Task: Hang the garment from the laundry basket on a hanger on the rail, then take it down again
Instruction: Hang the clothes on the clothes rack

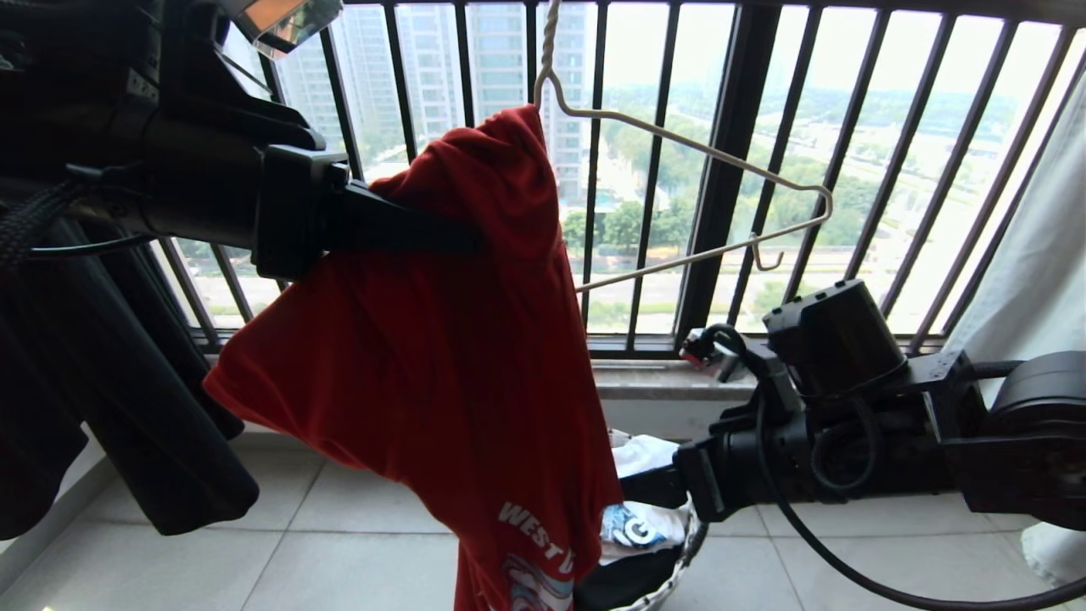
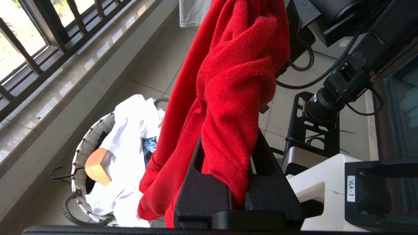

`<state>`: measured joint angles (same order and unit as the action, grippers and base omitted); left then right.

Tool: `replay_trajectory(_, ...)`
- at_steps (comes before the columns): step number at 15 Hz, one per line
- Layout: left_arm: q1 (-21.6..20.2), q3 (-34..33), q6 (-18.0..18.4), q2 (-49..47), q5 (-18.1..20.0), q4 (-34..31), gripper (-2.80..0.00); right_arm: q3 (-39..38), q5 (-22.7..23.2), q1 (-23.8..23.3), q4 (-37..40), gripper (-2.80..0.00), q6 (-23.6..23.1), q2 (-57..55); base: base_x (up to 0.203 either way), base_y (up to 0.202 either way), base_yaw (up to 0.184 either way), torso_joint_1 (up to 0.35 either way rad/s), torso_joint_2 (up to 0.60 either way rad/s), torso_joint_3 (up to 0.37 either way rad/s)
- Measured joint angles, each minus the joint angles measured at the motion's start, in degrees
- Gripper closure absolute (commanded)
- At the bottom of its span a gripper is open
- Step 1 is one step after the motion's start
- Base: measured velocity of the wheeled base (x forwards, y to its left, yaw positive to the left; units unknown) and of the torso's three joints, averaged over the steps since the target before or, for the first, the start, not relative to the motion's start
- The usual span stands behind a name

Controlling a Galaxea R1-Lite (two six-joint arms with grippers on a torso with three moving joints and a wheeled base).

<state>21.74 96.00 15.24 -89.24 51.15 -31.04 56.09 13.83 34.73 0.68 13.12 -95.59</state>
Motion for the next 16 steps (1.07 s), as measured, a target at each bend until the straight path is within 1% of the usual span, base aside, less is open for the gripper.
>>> replay_trajectory(1, -0.02, -0.37, 0.0, 0.43, 0.0, -0.02, 0.0, 0.3, -2.38, 0.52, 0.05, -2.8, -0.19, -0.58, 0.0, 0.0, 0.0, 0.0, 0.0, 0.0)
replay_trajectory(2, -0.05, -0.83, -0.02, 0.99, 0.03, 0.01, 0.0, 0.78, -3.6, 0.85, 0.05, -2.8, -0.14, -1.15, 0.0, 0.0, 0.0, 0.0, 0.0, 0.0)
replay_trajectory(4, -0.02, -2.13, 0.02, 2.05, 0.05, 0.08, 0.0, 1.21, -4.53, 0.96, 0.13, -2.8, -0.19, -1.83, 0.0, 0.0, 0.0, 0.0, 0.0, 0.0)
replay_trajectory(5, -0.05, -2.6, 0.05, 2.41, 0.07, 0.09, 0.0, 1.41, -5.8, 1.01, 0.17, -2.8, -0.28, -2.06, 0.0, 0.0, 0.0, 0.0, 0.0, 0.0)
replay_trajectory(6, -0.05, -2.84, 0.03, 2.69, 0.06, 0.12, 0.0, 1.77, -7.47, 1.09, 0.33, 0.0, -0.33, -2.38, 0.0, 0.0, 0.0, 0.0, 0.0, 0.0)
replay_trajectory(7, -0.05, -3.0, 0.05, 2.9, 0.05, 0.15, 0.0, 2.14, -9.25, 1.09, 0.36, 0.0, -0.35, -2.66, 0.0, 0.0, 0.0, 0.0, 0.0, 0.0)
replay_trajectory(8, -0.05, -3.01, 0.05, 3.03, 0.04, 0.15, 0.0, 2.29, -9.85, 1.05, 0.33, 0.0, -0.35, -2.78, 0.0, 0.0, 0.0, 0.0, 0.0, 0.0)
replay_trajectory(14, -0.22, -2.64, 0.27, 3.25, -0.07, 0.23, 0.0, 2.45, -10.17, 1.05, 0.44, 0.0, -0.57, -2.81, 0.0, 0.0, 0.0, 0.0, 0.0, 0.0)
replay_trajectory(16, -0.79, -2.64, 0.19, 3.44, -0.09, 0.23, 0.0, 2.67, -11.21, 0.64, 0.39, 0.0, -0.43, -2.81, 0.0, 0.0, 0.0, 0.0, 0.0, 0.0)
